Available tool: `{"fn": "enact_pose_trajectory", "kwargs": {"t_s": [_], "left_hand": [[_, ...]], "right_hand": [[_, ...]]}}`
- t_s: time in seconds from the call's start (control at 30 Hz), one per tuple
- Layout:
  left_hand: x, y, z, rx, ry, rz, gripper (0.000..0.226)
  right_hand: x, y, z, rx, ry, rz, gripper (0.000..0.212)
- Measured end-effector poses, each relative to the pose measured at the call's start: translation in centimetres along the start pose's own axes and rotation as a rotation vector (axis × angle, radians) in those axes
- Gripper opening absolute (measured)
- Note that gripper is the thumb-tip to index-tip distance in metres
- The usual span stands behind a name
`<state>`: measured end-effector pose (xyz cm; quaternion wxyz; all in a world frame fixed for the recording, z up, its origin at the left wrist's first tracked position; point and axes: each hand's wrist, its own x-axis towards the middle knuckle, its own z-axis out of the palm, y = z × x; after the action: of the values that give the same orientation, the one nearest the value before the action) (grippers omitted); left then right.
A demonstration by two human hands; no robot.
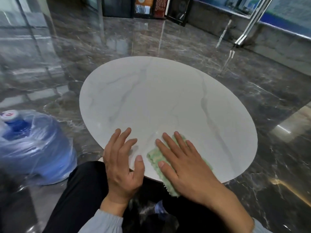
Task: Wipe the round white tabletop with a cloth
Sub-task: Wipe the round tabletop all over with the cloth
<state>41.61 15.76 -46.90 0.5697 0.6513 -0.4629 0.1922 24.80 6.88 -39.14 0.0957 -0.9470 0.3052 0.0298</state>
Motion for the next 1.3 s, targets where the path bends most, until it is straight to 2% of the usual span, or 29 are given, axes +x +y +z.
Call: {"fn": "enact_pose_trajectory", "kwargs": {"t_s": [0.13,0.27,0.47,0.6,0.67,0.73,0.83,0.97,1.1,1.23,1.3], "left_hand": [[-0.3,-0.9,-0.1,-0.076,0.008,-0.089,0.052],[0.0,-1.6,-0.1,-0.124,0.009,-0.203,0.062],[4.1,-4.5,-2.3,-0.264,-0.004,-0.305,0.057],[11.8,-8.0,-3.4,-0.116,-0.228,-0.474,0.058],[15.4,-9.6,-3.1,0.02,-0.342,-0.466,0.059],[16.9,-10.6,-2.4,0.078,-0.389,-0.46,0.049],[16.0,-11.2,-1.9,-0.002,-0.286,-0.504,0.035],[15.3,-11.8,-1.7,-0.193,-0.08,-0.596,0.026],[14.6,-12.8,-1.6,-0.279,-0.064,-0.65,0.045],[13.8,-13.4,-1.8,-0.535,-0.08,-0.763,0.059],[13.8,-13.6,-1.9,-0.589,-0.087,-0.754,0.062]], "right_hand": [[4.9,-2.4,-0.7,0.008,-0.012,-0.065,0.062],[4.4,-2.8,-0.8,0.079,0.024,-0.065,0.063],[0.5,-1.4,-0.2,0.045,0.016,-0.082,0.061],[4.7,-3.2,-0.7,0.01,-0.022,-0.075,0.063],[8.3,-4.8,-0.7,0.016,-0.018,-0.077,0.064],[11.7,-6.5,-1.2,0.047,-0.015,-0.075,0.063],[13.5,-7.9,-1.8,0.124,0.019,-0.075,0.061],[9.8,-6.6,-1.0,0.042,0.007,-0.126,0.062],[6.8,-6.1,-0.2,0.003,0.089,-0.178,0.052],[11.4,-8.1,-1.1,0.072,0.034,-0.076,0.055],[15.0,-9.4,-1.4,0.084,0.045,-0.062,0.058]]}}
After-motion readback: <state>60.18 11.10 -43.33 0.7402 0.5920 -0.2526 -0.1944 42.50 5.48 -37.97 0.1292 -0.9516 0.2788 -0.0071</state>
